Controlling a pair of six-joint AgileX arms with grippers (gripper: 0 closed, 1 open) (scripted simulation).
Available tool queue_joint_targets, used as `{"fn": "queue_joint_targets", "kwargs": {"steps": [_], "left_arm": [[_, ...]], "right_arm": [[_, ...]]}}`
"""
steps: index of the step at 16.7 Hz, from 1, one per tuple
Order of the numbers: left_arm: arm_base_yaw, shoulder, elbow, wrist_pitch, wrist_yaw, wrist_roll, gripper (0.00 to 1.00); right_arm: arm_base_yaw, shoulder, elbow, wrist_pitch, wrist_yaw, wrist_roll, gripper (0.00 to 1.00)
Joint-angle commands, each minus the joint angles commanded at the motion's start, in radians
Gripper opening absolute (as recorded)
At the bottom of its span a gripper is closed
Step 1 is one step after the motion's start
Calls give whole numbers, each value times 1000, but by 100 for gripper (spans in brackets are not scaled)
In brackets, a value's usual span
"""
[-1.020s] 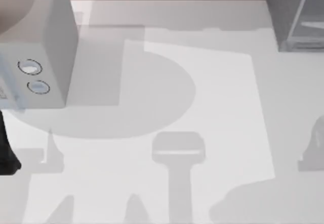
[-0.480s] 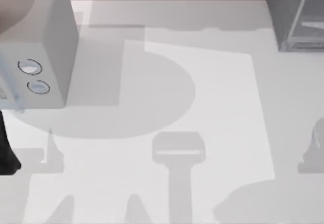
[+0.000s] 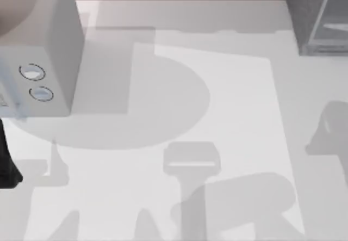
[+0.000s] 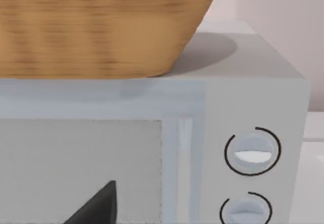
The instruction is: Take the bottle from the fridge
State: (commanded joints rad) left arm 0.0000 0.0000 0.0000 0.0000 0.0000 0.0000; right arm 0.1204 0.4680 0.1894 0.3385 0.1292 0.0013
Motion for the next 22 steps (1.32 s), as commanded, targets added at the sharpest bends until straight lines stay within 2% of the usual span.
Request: {"fn": "queue_joint_targets", "kwargs": {"steps": [12, 17, 22], "left_arm": [[0, 0, 0, 0, 0, 0, 100], [0, 0, 0, 0, 0, 0, 100], [0, 0, 0, 0, 0, 0, 100]], "right_arm": [[274, 1208, 386, 716, 288, 12, 0], [350, 1500, 501, 921, 365, 14, 0], [371, 1581, 536, 981, 387, 14, 0]]}}
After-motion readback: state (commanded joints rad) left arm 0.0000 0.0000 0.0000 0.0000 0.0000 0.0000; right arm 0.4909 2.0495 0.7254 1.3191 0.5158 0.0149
